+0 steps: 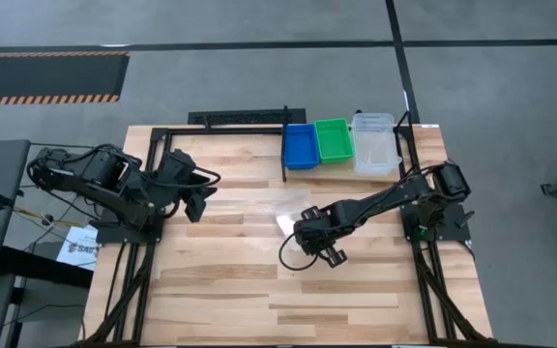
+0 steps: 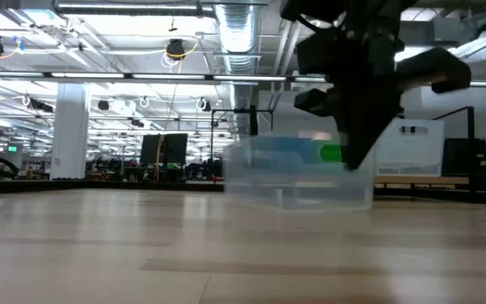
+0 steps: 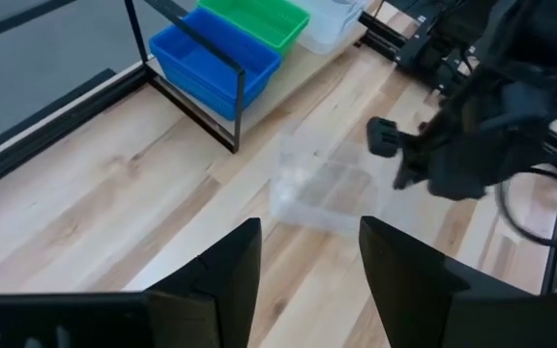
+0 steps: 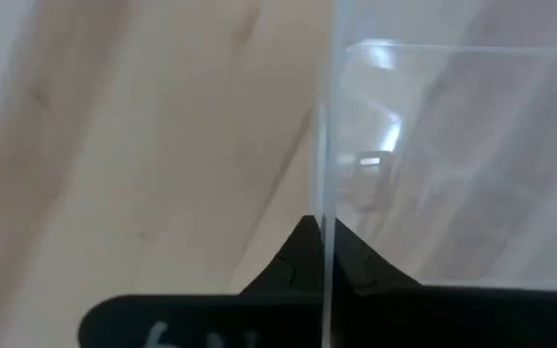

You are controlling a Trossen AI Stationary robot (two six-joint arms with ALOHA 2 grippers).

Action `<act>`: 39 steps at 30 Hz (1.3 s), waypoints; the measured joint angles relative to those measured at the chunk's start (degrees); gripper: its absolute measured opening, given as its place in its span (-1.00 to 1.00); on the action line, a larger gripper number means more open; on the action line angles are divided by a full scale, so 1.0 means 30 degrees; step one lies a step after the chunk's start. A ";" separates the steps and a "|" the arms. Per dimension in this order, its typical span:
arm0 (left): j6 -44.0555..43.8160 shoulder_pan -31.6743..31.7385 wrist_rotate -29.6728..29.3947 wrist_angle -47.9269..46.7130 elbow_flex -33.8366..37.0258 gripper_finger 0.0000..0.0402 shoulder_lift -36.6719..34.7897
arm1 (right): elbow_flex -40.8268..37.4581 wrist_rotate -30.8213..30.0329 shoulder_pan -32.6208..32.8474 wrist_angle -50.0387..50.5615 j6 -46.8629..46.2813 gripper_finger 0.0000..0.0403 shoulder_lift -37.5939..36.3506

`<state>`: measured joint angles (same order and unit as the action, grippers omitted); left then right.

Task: Stack baskets on shelf by color
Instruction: Stack the transparent bins on top of the transparent bins on the shelf

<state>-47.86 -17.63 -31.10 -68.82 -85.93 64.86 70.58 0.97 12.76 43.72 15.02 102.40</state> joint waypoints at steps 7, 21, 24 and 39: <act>0.0000 0.0000 0.0003 -0.0634 0.0000 -0.18 0.0000 | 0.4702 0.2379 0.0580 0.4021 0.0064 -0.99 -0.0957; 0.0189 0.0000 -0.0347 -0.0909 0.0000 -0.18 0.0007 | 1.1555 -0.9292 -0.1869 1.4017 -0.4436 -0.99 -0.7993; 0.0197 0.0000 -0.0408 -0.0909 0.0000 -0.18 0.0007 | 1.0302 -0.9353 -0.3710 1.5482 -0.4646 -1.00 -0.8874; -0.0389 0.0007 -0.1530 -0.0960 0.0000 -0.18 0.0000 | 0.1564 -0.6590 -1.1625 1.2506 0.3192 -1.00 -1.4520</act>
<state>-49.02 -17.61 -35.69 -71.70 -85.93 64.86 75.27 -18.80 -22.11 81.24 24.60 58.84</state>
